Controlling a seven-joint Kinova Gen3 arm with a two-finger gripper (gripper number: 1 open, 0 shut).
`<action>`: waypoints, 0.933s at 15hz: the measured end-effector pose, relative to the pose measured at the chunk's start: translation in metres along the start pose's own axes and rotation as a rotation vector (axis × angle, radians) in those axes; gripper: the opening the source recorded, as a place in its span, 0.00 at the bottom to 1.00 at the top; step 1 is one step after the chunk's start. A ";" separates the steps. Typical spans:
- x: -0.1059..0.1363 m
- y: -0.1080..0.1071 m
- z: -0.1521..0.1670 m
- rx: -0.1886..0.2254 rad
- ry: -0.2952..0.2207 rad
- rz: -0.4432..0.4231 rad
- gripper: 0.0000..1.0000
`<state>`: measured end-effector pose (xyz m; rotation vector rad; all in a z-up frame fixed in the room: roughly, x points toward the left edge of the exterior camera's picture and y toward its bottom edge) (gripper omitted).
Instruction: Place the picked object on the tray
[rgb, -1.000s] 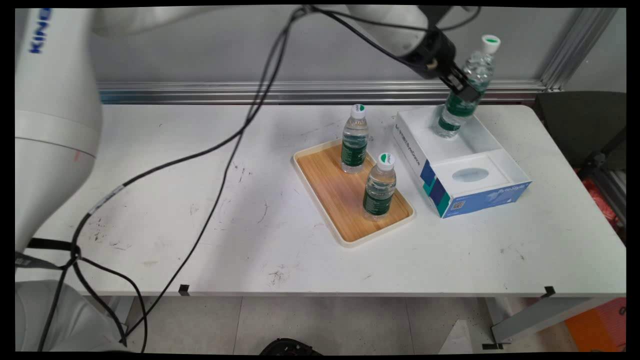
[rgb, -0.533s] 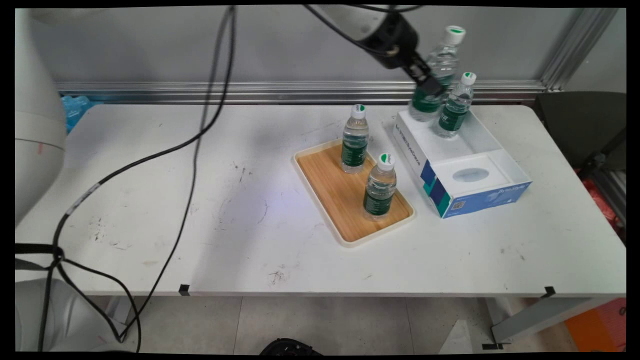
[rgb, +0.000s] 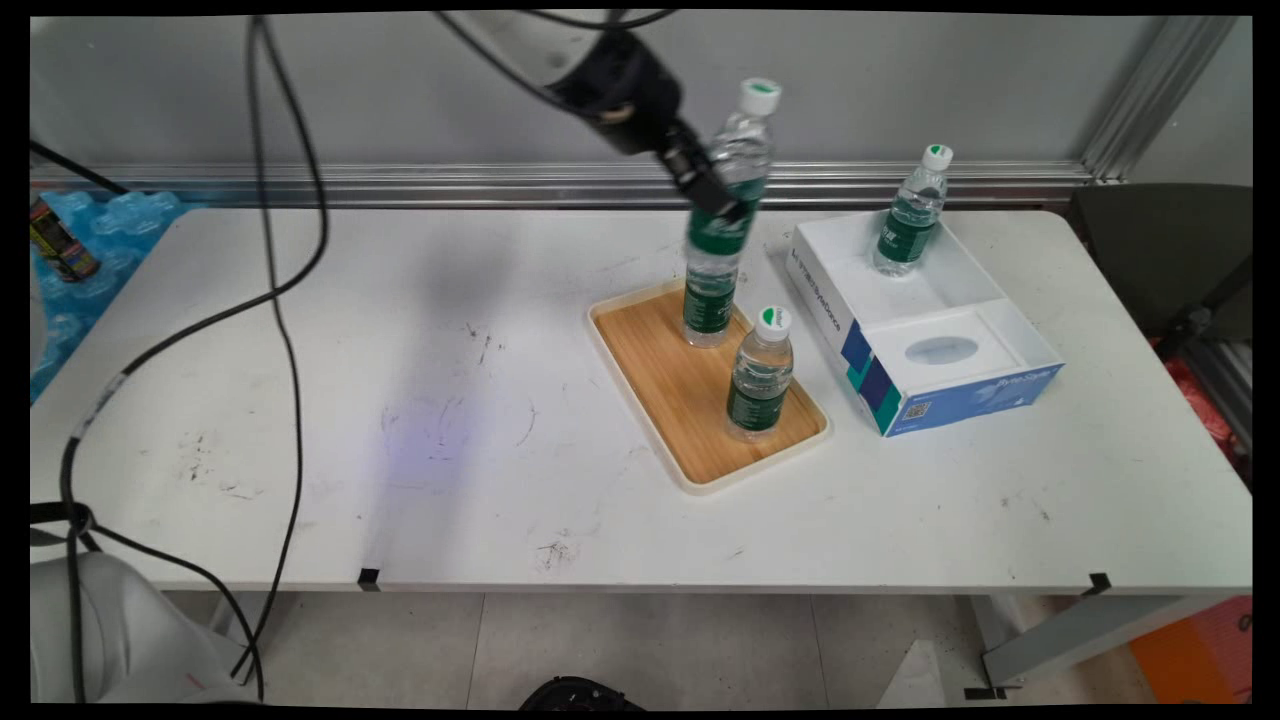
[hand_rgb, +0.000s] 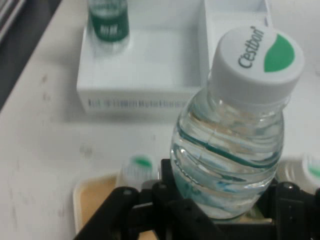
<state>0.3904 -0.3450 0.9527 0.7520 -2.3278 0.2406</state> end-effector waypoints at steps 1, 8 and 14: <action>-0.010 -0.001 -0.006 -0.002 -0.011 -0.002 0.00; -0.079 -0.011 -0.027 -0.010 -0.059 -0.014 0.00; -0.110 -0.021 -0.008 -0.007 -0.041 -0.024 0.00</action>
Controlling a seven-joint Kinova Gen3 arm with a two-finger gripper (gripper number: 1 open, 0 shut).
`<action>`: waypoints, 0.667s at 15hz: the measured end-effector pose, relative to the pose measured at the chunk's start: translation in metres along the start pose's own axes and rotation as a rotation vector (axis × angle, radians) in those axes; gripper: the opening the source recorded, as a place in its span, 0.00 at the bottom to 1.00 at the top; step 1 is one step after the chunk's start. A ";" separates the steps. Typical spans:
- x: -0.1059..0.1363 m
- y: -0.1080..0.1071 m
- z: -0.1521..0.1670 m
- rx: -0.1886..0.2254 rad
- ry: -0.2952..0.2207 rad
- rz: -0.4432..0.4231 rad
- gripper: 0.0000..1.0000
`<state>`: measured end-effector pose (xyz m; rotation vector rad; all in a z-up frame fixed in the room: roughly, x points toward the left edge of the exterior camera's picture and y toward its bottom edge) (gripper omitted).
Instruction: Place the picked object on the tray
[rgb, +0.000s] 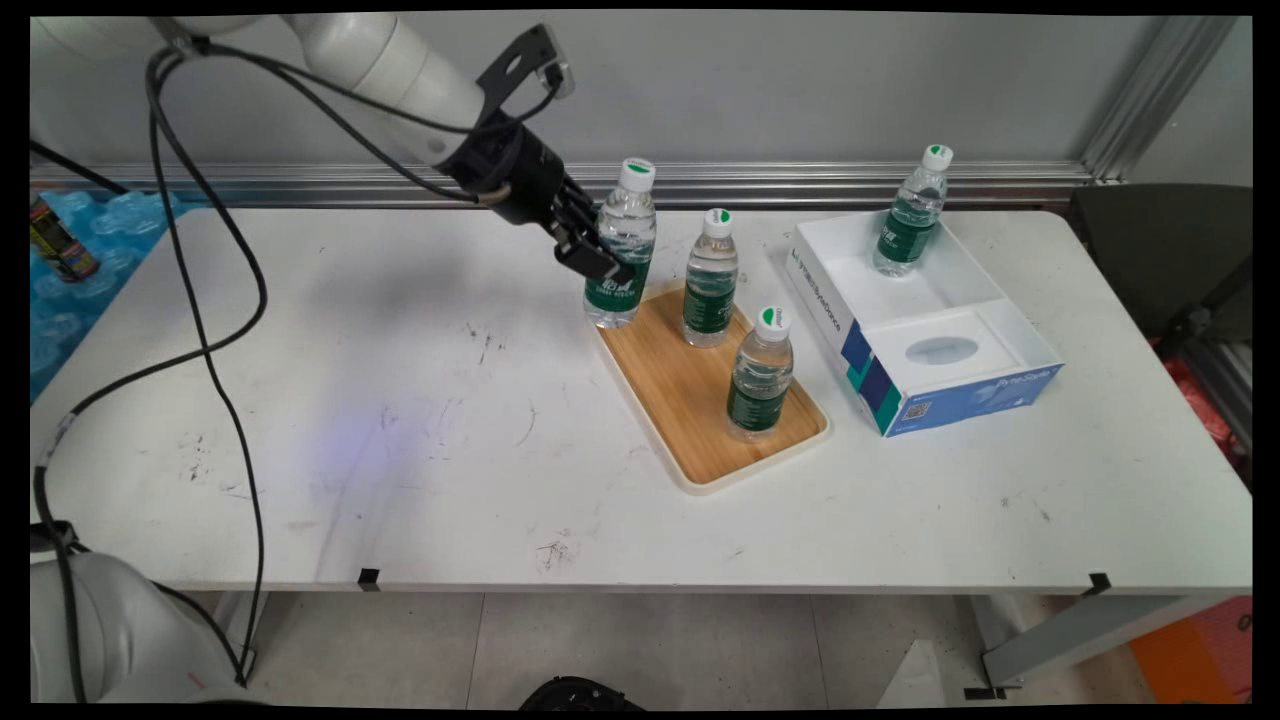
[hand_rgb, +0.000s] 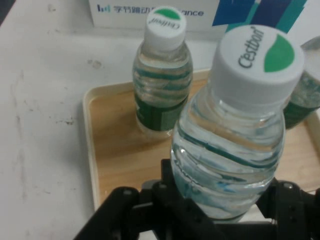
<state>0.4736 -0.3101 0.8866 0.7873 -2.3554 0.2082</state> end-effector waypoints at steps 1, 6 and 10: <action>-0.004 -0.002 0.004 0.000 0.004 0.000 0.00; -0.021 -0.011 0.029 -0.003 0.029 0.003 0.00; -0.028 -0.018 0.049 -0.001 0.055 0.006 0.00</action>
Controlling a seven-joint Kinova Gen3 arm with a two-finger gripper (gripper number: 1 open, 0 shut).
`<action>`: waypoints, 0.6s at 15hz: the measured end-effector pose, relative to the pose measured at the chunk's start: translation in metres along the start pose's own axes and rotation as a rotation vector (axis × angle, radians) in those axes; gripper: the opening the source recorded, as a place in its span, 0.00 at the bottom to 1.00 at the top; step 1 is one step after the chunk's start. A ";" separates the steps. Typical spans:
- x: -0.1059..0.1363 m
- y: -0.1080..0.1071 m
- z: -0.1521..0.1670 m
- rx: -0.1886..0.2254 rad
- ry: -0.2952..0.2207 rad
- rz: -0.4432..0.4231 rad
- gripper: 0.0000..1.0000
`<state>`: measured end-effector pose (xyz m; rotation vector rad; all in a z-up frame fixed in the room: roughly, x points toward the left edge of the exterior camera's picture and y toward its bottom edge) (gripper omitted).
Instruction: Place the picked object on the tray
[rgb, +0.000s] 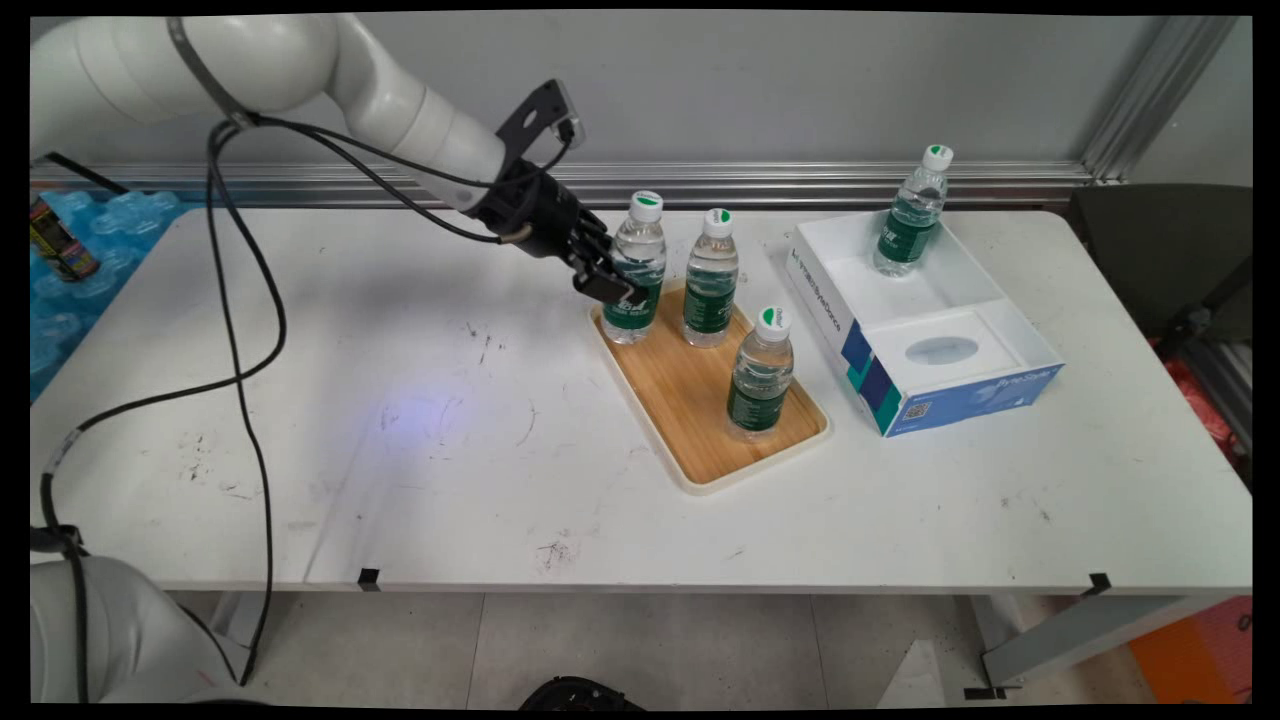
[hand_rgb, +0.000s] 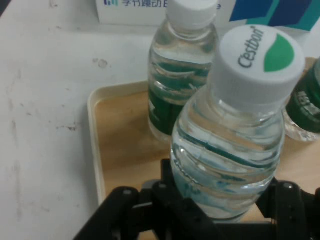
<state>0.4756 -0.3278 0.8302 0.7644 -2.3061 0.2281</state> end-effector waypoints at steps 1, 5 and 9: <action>-0.001 -0.002 0.005 0.002 0.007 0.001 0.00; -0.004 -0.009 0.019 0.007 0.024 0.003 0.00; -0.010 -0.015 0.032 0.010 0.035 0.005 0.00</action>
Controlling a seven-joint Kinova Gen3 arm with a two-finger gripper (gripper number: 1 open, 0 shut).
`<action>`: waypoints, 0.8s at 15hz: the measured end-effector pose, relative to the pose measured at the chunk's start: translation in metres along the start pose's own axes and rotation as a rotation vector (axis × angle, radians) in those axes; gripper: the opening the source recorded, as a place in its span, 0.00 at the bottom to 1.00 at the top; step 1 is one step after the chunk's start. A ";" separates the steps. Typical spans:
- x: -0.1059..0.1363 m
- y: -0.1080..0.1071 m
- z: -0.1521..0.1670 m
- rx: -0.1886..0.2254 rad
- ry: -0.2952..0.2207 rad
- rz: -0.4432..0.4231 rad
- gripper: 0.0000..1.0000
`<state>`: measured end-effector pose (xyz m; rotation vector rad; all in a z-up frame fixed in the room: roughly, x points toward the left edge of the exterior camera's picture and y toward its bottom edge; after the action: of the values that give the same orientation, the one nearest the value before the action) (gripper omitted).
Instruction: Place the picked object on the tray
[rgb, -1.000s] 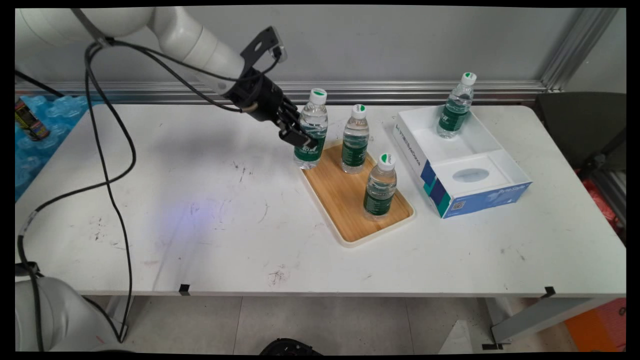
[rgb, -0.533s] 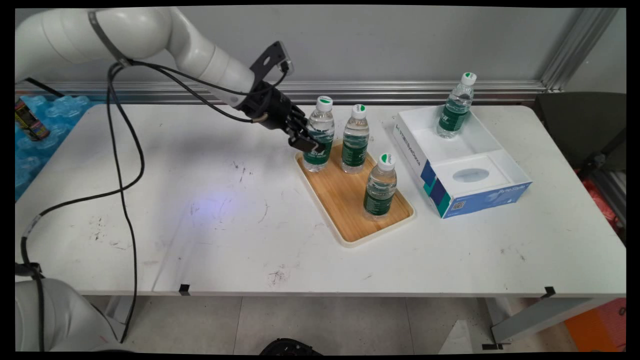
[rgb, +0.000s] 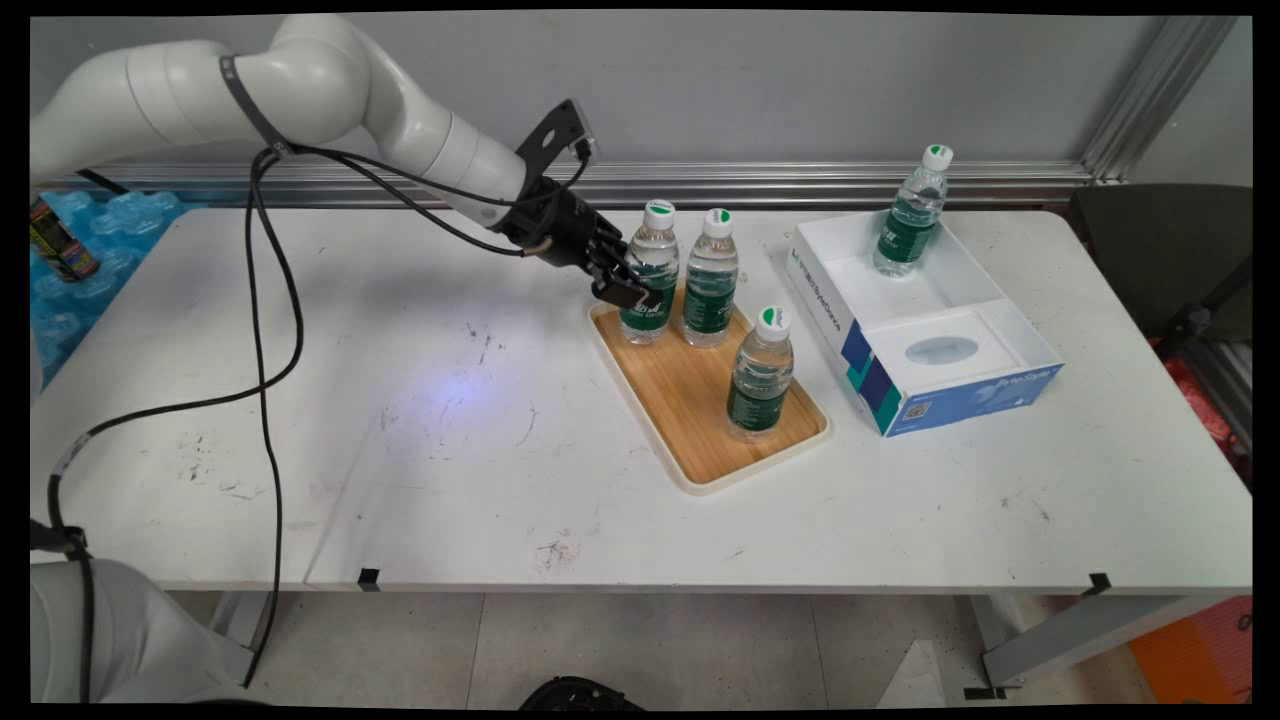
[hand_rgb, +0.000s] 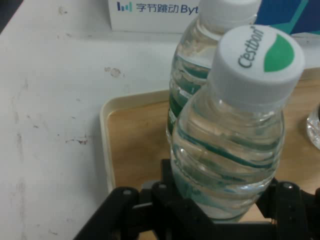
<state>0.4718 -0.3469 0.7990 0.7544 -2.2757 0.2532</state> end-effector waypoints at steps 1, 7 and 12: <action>-0.002 -0.001 0.003 0.000 0.002 0.000 0.00; -0.012 -0.005 0.018 0.001 0.012 -0.003 0.00; -0.018 -0.007 0.022 -0.006 0.013 -0.009 1.00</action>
<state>0.4739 -0.3527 0.7704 0.7576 -2.2592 0.2469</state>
